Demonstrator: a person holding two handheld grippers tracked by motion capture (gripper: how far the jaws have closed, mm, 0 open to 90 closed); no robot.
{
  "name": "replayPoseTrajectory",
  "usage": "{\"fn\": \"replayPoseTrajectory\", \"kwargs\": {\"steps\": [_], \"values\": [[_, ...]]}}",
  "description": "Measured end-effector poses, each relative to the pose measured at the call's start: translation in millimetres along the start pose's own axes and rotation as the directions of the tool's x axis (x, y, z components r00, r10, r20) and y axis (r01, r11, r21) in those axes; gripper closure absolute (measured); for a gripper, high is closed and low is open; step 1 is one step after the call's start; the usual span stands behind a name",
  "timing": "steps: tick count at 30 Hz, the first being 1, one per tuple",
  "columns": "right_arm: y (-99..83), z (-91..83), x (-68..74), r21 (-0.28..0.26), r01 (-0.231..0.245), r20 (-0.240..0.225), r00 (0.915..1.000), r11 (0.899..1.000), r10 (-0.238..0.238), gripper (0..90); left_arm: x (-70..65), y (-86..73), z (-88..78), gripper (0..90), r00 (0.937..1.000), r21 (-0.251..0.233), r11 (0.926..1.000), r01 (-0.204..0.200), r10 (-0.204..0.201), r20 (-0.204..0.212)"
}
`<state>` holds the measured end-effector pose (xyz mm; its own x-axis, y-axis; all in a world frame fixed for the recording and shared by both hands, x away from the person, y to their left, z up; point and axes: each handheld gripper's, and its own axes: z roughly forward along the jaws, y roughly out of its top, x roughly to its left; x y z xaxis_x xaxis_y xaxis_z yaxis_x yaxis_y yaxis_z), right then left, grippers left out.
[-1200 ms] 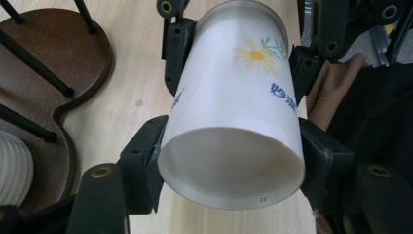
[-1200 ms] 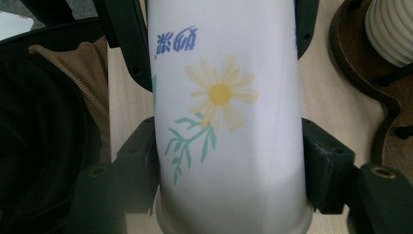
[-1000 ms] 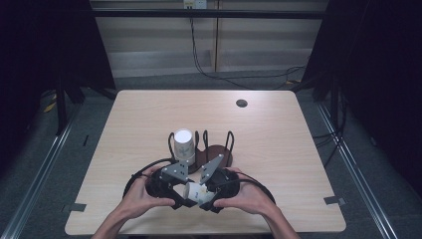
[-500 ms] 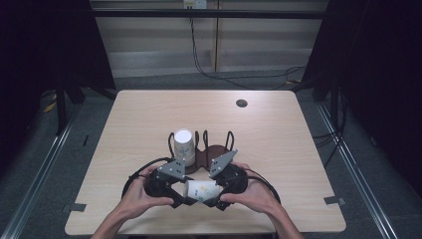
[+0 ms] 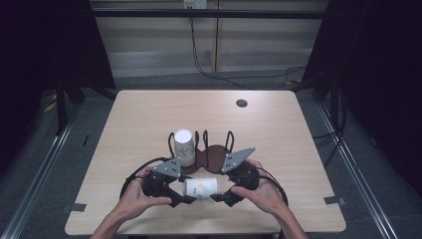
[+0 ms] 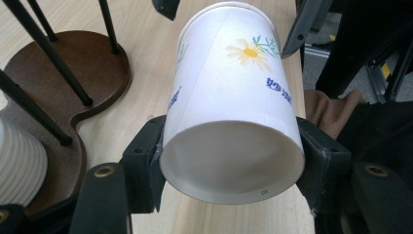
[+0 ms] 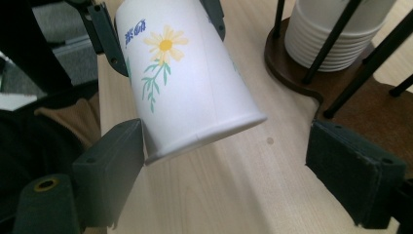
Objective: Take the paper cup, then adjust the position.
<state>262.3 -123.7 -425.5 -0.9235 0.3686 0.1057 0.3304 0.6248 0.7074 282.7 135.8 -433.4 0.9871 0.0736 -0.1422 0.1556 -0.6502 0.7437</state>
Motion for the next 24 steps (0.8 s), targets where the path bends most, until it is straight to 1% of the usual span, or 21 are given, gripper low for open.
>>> {"fn": "replayPoseTrajectory", "kwargs": {"steps": [2, 3, 5, 7, 10, 11, 12, 17, 19, 24], "values": [[-4.9, -0.8, -2.0, -0.022, -0.020, -0.003, 0.9998, 1.000, 0.020, 13.5, 0.8, -1.2, -0.3, 37.3, 1.0000, -0.011, 0.9999, 0.008, -0.008, -0.004], [-6.5, -1.3, -2.7, -0.020, -0.021, 0.001, 0.9998, 1.000, 0.021, 13.4, 1.1, -1.7, -0.6, 37.3, 0.9999, -0.017, 0.9998, 0.007, -0.007, -0.007], [-8.9, -3.1, -3.3, -0.051, -0.029, 0.004, 0.9996, 0.998, 0.030, 13.5, 1.0, -2.4, -1.4, 37.2, 0.9999, -0.035, 0.9993, 0.011, -0.011, -0.010], [-10.2, -3.9, -2.9, -0.057, -0.038, 0.009, 0.9992, 0.998, 0.038, 13.5, 0.7, -3.8, -2.0, 37.1, 0.9996, -0.058, 0.9980, 0.024, -0.025, -0.015], [-12.1, -4.4, -1.5, -0.076, -0.036, 0.017, 0.9992, 0.996, 0.038, 13.7, 0.9, -5.8, -4.1, 37.1, 0.9993, -0.079, 0.9965, 0.026, -0.028, -0.024], [-12.7, -5.3, -1.1, -0.083, -0.039, 0.016, 0.9990, 0.996, 0.041, 13.7, 0.1, -6.5, -4.5, 37.1, 0.9988, -0.096, 0.9946, 0.039, -0.042, -0.025], [-13.3, -6.6, -1.1, -0.093, -0.040, 0.017, 0.9990, 0.995, 0.042, 13.7, 0.6, -6.9, -5.5, 37.1, 0.9990, -0.101, 0.9943, 0.034, -0.037, -0.025], [-17.5, -12.2, -4.4, -0.149, -0.065, 0.007, 0.9977, 0.987, 0.067, 13.6, 2.1, -9.1, -7.2, 37.1, 0.9987, -0.131, 0.9906, 0.040, -0.044, -0.026], [-18.8, -13.0, -5.5, -0.163, -0.068, 0.005, 0.9975, 0.984, 0.070, 13.7, 1.8, -9.2, -7.7, 37.1, 0.9984, -0.144, 0.9885, 0.047, -0.051, -0.025], [-20.9, -14.7, -6.5, -0.211, -0.092, -0.014, 0.9958, 0.973, 0.091, 13.6, 1.3, -9.6, -8.9, 37.1, 0.9984, -0.175, 0.9836, 0.044, -0.049, -0.027]]}}
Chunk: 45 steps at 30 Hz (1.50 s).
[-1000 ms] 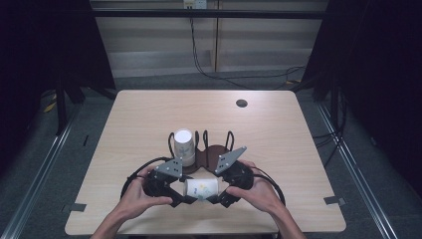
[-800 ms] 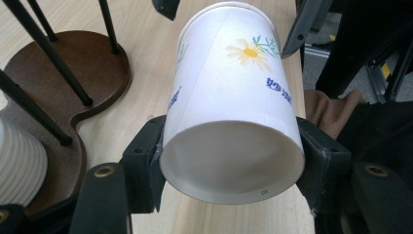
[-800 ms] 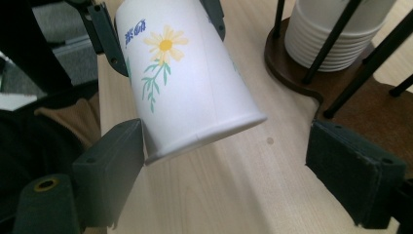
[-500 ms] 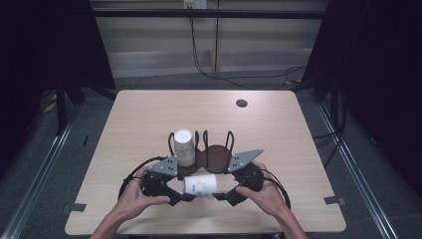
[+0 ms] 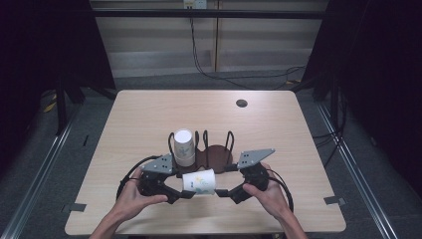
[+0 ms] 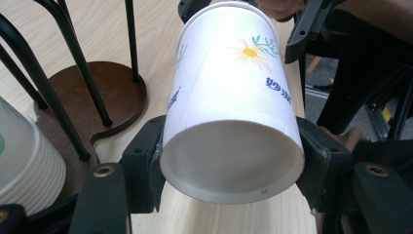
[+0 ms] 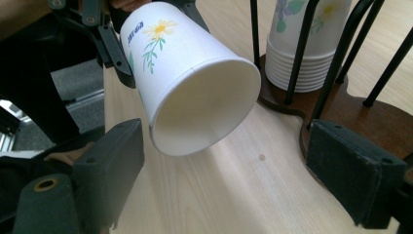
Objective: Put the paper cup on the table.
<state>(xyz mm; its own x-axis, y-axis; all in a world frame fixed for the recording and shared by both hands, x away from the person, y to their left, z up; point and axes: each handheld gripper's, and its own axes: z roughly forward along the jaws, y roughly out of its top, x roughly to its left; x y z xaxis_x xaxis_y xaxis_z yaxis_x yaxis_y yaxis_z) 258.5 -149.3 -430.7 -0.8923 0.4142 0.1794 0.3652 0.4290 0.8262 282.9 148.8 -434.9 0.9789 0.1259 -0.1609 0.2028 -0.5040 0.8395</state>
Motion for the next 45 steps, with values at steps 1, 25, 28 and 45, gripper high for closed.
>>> {"fn": "replayPoseTrajectory", "kwargs": {"steps": [1, 25, 28, 45], "values": [[-0.1, -0.5, -0.2, -0.010, -0.002, -0.001, 1.0000, 1.000, 0.002, 13.6, -0.3, 0.0, -0.1, 37.1, 1.0000, -0.010, 0.9999, 0.000, 0.000, 0.001], [0.5, 2.1, 1.0, -0.101, -0.045, -0.050, 0.9979, 0.994, 0.041, 13.6, 1.4, -0.8, -1.3, 36.8, 0.9994, -0.106, 0.9939, -0.030, 0.032, 0.012], [1.4, 1.2, 2.8, -0.111, -0.041, -0.054, 0.9979, 0.993, 0.035, 13.6, -0.7, -0.2, 0.8, 36.8, 0.9991, -0.105, 0.9938, -0.036, 0.038, 0.018], [4.9, 4.5, 7.1, -0.137, -0.018, -0.094, 0.9955, 0.990, 0.005, 21.5, -2.5, 1.3, 6.3, 36.9, 0.9964, -0.136, 0.9901, -0.034, 0.044, 0.072]]}}
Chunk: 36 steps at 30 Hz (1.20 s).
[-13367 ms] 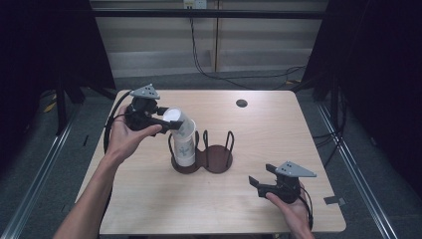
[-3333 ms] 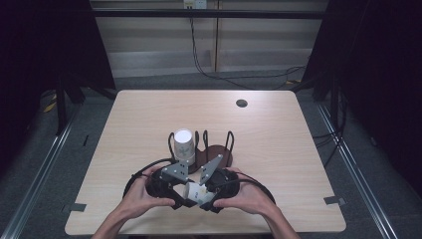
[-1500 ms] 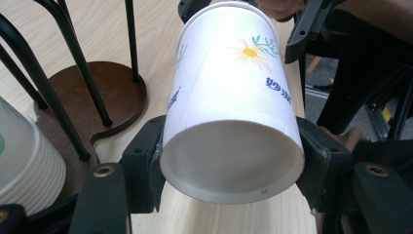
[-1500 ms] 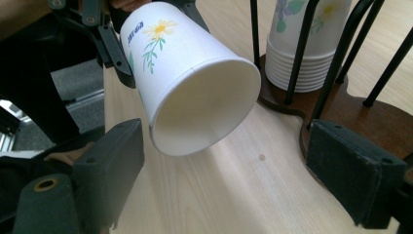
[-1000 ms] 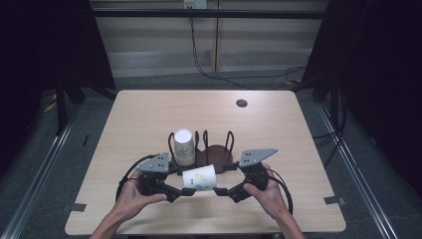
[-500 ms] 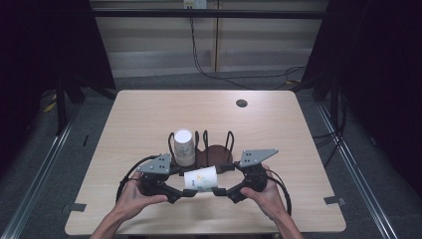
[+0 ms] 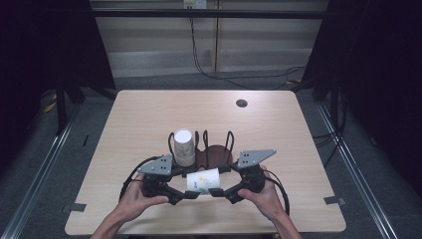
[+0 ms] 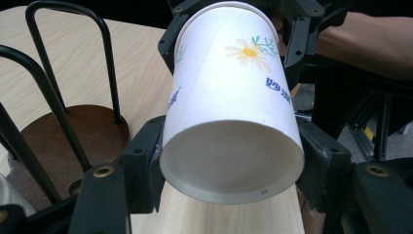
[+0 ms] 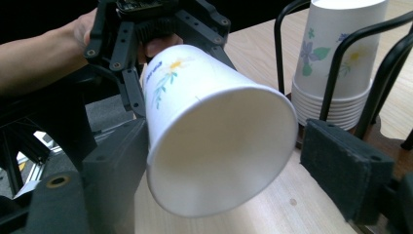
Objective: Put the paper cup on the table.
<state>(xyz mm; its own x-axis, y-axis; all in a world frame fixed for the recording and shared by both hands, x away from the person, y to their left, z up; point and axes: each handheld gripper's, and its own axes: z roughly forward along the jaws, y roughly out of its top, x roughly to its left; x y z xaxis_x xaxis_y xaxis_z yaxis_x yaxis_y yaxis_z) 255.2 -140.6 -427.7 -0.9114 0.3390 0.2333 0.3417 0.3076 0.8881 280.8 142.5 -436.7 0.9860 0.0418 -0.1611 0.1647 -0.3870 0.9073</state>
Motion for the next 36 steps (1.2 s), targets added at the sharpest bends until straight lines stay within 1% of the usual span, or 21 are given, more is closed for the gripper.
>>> {"fn": "replayPoseTrajectory", "kwargs": {"steps": [6, 8, 9, 10, 12, 13, 16, 19, 20, 23, 28, 29, 30, 31, 32, 33, 34, 35, 36], "values": [[0.1, 0.6, -0.2, -0.007, -0.003, -0.018, 0.9998, 1.000, 0.003, 21.1, 0.4, -0.1, -0.6, 36.9, 0.9998, -0.006, 0.9999, 0.011, -0.011, 0.014], [0.8, 2.4, 1.0, -0.005, 0.002, -0.031, 0.9995, 1.000, -0.003, 20.9, 0.1, 0.0, -0.3, 36.7, 0.9994, -0.017, 0.9997, 0.016, -0.016, 0.032], [1.0, 2.9, 0.8, -0.010, -0.001, -0.043, 0.9991, 1.000, 0.001, 21.4, 0.0, 0.1, -0.3, 36.7, 0.9996, -0.014, 0.9998, 0.014, -0.014, 0.025], [1.3, 3.0, 1.1, -0.015, 0.004, -0.038, 0.9993, 1.000, -0.005, 22.0, -0.7, 0.5, -0.1, 36.8, 0.9998, -0.003, 1.0000, 0.007, -0.006, 0.021], [1.6, 3.1, 1.2, -0.011, 0.007, -0.037, 0.9993, 1.000, -0.008, 22.0, -0.8, 0.6, 0.1, 36.7, 0.9997, -0.002, 1.0000, 0.007, -0.007, 0.022], [1.5, 2.5, 1.6, -0.014, 0.011, -0.034, 0.9994, 1.000, -0.012, 23.6, 0.5, 0.1, 0.0, 36.7, 0.9994, -0.004, 0.9998, 0.018, -0.018, 0.031], [1.7, 1.4, 1.2, -0.020, 0.014, -0.033, 0.9993, 1.000, -0.015, 25.9, 3.1, -0.9, 0.6, 36.5, 0.9987, 0.001, 0.9995, 0.031, -0.032, 0.041], [1.9, 0.9, -0.6, -0.017, 0.011, -0.038, 0.9992, 1.000, -0.011, 26.8, 3.6, -1.6, 1.2, 35.7, 0.9984, 0.003, 0.9992, 0.041, -0.041, 0.040], [1.4, 1.4, -2.1, -0.015, -0.001, -0.047, 0.9989, 1.000, 0.000, 27.8, 4.2, -2.2, 1.3, 35.1, 0.9985, 0.010, 0.9990, 0.043, -0.043, 0.035], [1.8, 2.3, -1.5, -0.013, 0.003, -0.047, 0.9989, 1.000, -0.003, 29.6, 4.7, -2.8, 1.2, 33.2, 0.9987, 0.020, 0.9988, 0.044, -0.045, 0.024], [1.8, 2.2, -1.4, -0.016, 0.001, -0.047, 0.9989, 1.000, -0.002, 30.2, 4.4, -2.3, 2.1, 31.1, 0.9990, 0.024, 0.9988, 0.041, -0.042, 0.013], [1.6, 2.3, -1.7, -0.014, 0.001, -0.045, 0.9990, 1.000, -0.002, 30.2, 4.7, -2.5, 2.3, 29.7, 0.9987, 0.026, 0.9984, 0.050, -0.050, 0.008], [1.6, 2.3, -1.7, -0.014, 0.001, -0.045, 0.9990, 1.000, -0.002, 30.2, 4.7, -2.5, 2.3, 26.2, 0.9987, 0.026, 0.9984, 0.050, -0.050, 0.008], [1.3, 2.3, -2.9, -0.015, -0.005, -0.041, 0.9992, 1.000, 0.004, 30.4, 6.1, -2.7, 2.2, 24.4, 0.9976, 0.032, 0.9970, 0.070, -0.070, -0.003], [1.3, 2.3, -2.9, -0.015, -0.005, -0.041, 0.9992, 1.000, 0.004, 30.4, 6.1, -2.7, 2.2, 21.7, 0.9976, 0.032, 0.9970, 0.070, -0.070, -0.003], [1.2, 2.3, -3.5, -0.016, -0.008, -0.040, 0.9992, 1.000, 0.007, 30.4, 6.7, -2.8, 1.8, 21.7, 0.9970, 0.033, 0.9965, 0.077, -0.076, -0.012], [1.2, 2.3, -4.0, -0.017, -0.009, -0.038, 0.9992, 1.000, 0.009, 30.4, 7.0, -2.9, 1.1, 19.6, 0.9965, 0.037, 0.9960, 0.082, -0.081, -0.021], [1.2, 2.1, -4.3, -0.017, -0.013, -0.039, 0.9992, 1.000, 0.013, 30.5, 7.2, -3.4, -0.2, 19.4, 0.9964, 0.040, 0.9960, 0.079, -0.078, -0.032], [1.3, 2.1, -4.1, -0.017, -0.013, -0.039, 0.9992, 1.000, 0.012, 30.5, 7.2, -3.4, -0.2, 19.3, 0.9964, 0.040, 0.9960, 0.079, -0.078, -0.032]]}}
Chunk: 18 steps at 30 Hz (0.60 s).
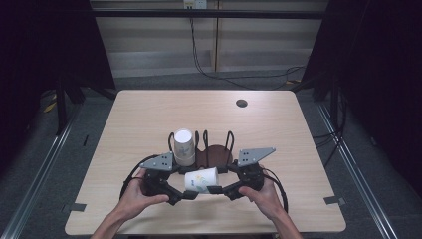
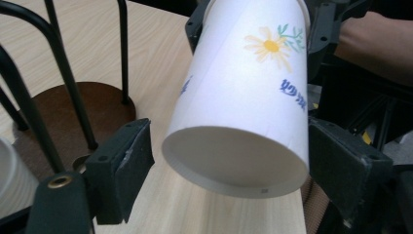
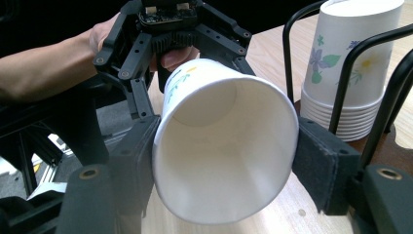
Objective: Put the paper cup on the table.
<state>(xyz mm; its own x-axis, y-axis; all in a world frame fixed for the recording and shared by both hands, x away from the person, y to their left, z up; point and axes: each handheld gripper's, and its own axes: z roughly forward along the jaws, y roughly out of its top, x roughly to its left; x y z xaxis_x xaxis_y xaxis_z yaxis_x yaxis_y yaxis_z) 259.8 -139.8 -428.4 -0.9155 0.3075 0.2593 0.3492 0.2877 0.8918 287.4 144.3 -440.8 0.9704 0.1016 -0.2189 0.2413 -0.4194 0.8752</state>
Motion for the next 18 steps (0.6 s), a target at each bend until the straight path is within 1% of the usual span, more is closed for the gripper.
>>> {"fn": "replayPoseTrajectory", "kwargs": {"steps": [3, 4, 5, 6, 7, 9, 13, 14, 15, 16, 17, 18], "values": [[0.3, -0.4, 0.1, 0.003, 0.001, 0.003, 1.0000, 1.000, -0.001, 30.7, -0.5, -1.3, -0.2, 18.4, 1.0000, -0.004, 1.0000, -0.001, 0.001, -0.008], [0.7, -1.6, -0.5, 0.003, -0.002, 0.013, 0.9999, 1.000, 0.002, 30.9, -0.4, -2.2, 0.2, 17.7, 0.9999, -0.001, 1.0000, -0.003, 0.003, -0.017], [0.7, -1.6, -0.5, 0.003, -0.002, 0.013, 0.9999, 1.000, 0.002, 30.9, -0.4, -2.2, 0.2, 17.7, 0.9999, -0.001, 1.0000, -0.003, 0.003, -0.017], [0.8, -3.2, -1.1, -0.002, -0.005, 0.023, 0.9997, 1.000, 0.005, 30.9, -0.5, -2.6, 0.2, 17.7, 0.9998, 0.002, 1.0000, -0.001, 0.001, -0.022], [0.7, -4.1, -1.2, -0.001, -0.008, 0.029, 0.9995, 1.000, 0.008, 30.9, 0.0, -3.0, 0.4, 17.7, 0.9996, 0.018, 0.9998, 0.011, -0.011, -0.025], [-0.3, -5.8, -1.8, -0.003, -0.015, 0.036, 0.9993, 1.000, 0.015, 31.0, -0.3, -3.4, -1.1, 17.7, 0.9995, 0.027, 0.9995, 0.017, -0.017, -0.028], [-1.0, -8.6, -2.2, -0.002, -0.019, 0.046, 0.9987, 1.000, 0.019, 31.0, 0.2, -4.0, -3.8, 17.7, 0.9989, 0.020, 0.9995, 0.023, -0.023, -0.040], [-1.0, -8.6, -2.2, -0.002, -0.019, 0.046, 0.9987, 1.000, 0.019, 31.0, 0.8, -4.1, -4.9, 17.7, 0.9986, 0.020, 0.9995, 0.024, -0.023, -0.049], [-0.7, -10.8, -2.5, -0.004, -0.026, 0.057, 0.9981, 1.000, 0.026, 31.0, 1.1, -4.3, -6.2, 17.3, 0.9977, 0.025, 0.9995, 0.020, -0.019, -0.065], [-0.7, -10.8, -2.5, -0.004, -0.026, 0.057, 0.9981, 1.000, 0.026, 31.0, 1.1, -4.3, -6.2, 17.3, 0.9977, 0.025, 0.9995, 0.020, -0.019, -0.065], [0.3, -12.7, -2.6, -0.001, -0.029, 0.069, 0.9972, 1.000, 0.029, 31.0, 1.2, -4.3, -6.5, 17.4, 0.9962, 0.036, 0.9992, 0.017, -0.014, -0.085], [1.3, -13.5, -2.4, 0.000, -0.032, 0.079, 0.9964, 0.999, 0.032, 31.0, 1.3, -4.6, -6.7, 17.3, 0.9970, 0.036, 0.9991, 0.022, -0.020, -0.075]]}}
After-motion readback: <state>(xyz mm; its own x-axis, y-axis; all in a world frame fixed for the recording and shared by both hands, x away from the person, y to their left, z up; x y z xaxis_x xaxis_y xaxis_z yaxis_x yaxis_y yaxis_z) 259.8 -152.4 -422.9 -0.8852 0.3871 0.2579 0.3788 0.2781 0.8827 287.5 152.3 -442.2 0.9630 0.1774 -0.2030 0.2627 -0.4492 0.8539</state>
